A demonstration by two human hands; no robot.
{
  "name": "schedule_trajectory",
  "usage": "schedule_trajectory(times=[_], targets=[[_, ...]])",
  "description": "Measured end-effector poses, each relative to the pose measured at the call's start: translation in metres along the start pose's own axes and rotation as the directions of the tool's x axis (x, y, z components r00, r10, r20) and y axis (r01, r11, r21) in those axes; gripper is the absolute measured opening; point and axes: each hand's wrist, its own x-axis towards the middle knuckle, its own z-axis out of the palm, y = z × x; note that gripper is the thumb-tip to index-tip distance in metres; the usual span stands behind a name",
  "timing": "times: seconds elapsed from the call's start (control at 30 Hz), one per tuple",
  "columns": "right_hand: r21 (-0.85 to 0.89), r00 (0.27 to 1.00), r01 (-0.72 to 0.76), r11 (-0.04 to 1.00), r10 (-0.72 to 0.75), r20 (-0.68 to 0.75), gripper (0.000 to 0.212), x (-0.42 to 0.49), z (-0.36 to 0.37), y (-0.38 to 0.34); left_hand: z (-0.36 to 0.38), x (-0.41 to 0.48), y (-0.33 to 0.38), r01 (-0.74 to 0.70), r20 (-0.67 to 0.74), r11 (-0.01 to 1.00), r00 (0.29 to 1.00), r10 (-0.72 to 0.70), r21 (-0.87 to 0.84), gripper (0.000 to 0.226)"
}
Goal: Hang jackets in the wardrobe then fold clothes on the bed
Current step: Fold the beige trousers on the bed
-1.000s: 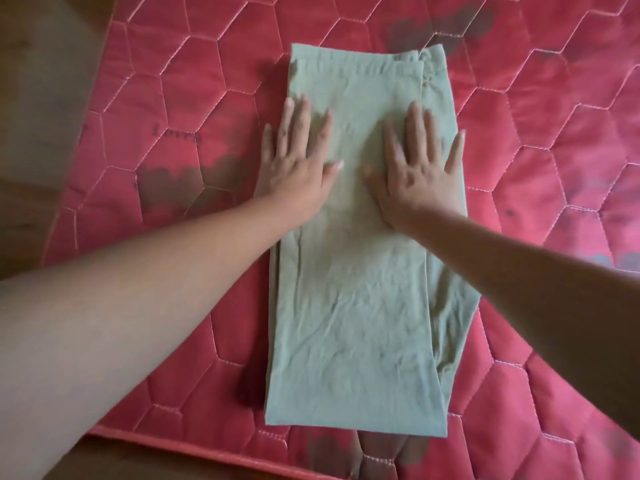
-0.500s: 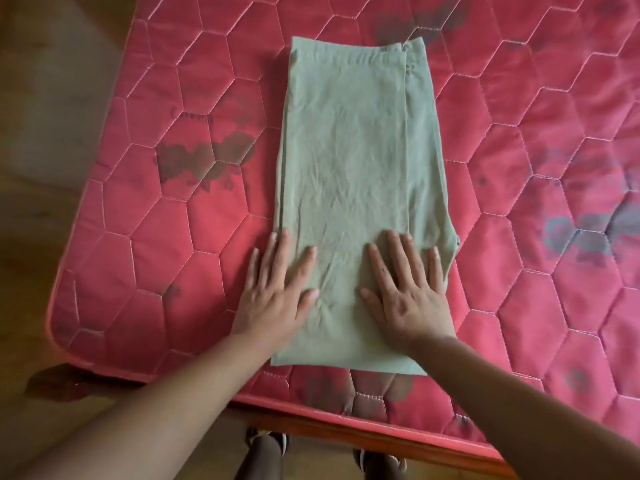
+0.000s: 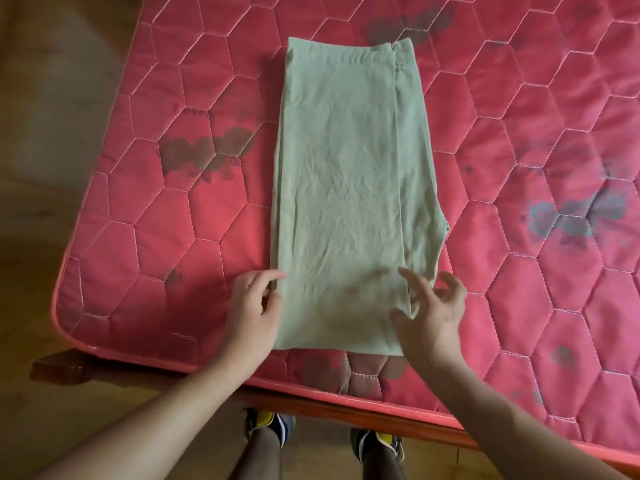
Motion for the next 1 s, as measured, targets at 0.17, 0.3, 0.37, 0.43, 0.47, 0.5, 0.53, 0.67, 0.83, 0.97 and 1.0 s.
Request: schedule_trajectory(times=[0.17,0.3,0.37,0.43,0.47,0.5,0.53,0.67,0.83,0.97,1.0], targets=[[0.421,0.881,-0.353,0.836,0.145,0.451,0.059,0.027,-0.041,-0.006,-0.031,0.011,0.004,0.254,0.431,0.961,0.883,-0.185,-0.108,0.060],[0.278,0.736,-0.150,0.949,-0.081,0.672,0.080,0.045,-0.059,0.009,-0.045,0.018,0.006,-0.062,0.498,0.995,0.867,0.015,0.078,0.081],[0.049,0.812,0.335,0.941,-0.314,0.492,0.081,0.051,-0.061,0.020,-0.051,0.021,0.005,-0.341,0.452,0.915,0.865,0.217,0.215,0.083],[-0.156,0.690,0.707,0.690,-0.626,0.363,0.063,0.052,-0.064,0.023,-0.057,0.028,0.002,-0.561,0.390,0.794,0.803,0.451,0.236,0.083],[-0.200,0.611,0.790,0.579,-0.720,0.329,0.050,0.053,-0.069,0.020,-0.061,0.034,0.006,-0.622,0.363,0.749,0.769,0.527,0.229,0.079],[-0.210,0.576,0.817,0.537,-0.764,0.291,0.038,0.054,-0.075,0.012,-0.065,0.041,0.012,-0.649,0.339,0.730,0.750,0.568,0.213,0.072],[-0.201,0.574,0.818,0.539,-0.785,0.233,0.029,0.058,-0.082,0.002,-0.069,0.050,0.023,-0.652,0.311,0.736,0.748,0.586,0.180,0.062],[0.058,0.720,0.687,0.725,-0.689,0.087,0.016,0.094,-0.115,-0.068,-0.077,0.104,0.094,-0.306,0.120,0.909,0.929,0.350,-0.282,0.018],[0.588,0.913,0.069,0.806,-0.288,0.288,0.006,0.195,-0.116,-0.127,-0.060,0.205,0.129,0.178,0.350,0.753,0.934,0.074,-0.633,0.045],[0.416,0.817,-0.215,0.884,-0.071,0.573,0.037,0.214,-0.093,-0.090,-0.042,0.194,0.091,0.410,0.568,0.759,0.821,-0.064,-0.507,0.052],[0.397,0.785,-0.223,0.890,-0.077,0.615,0.040,0.212,-0.091,-0.082,-0.041,0.187,0.083,0.418,0.567,0.749,0.821,-0.069,-0.514,0.050]])
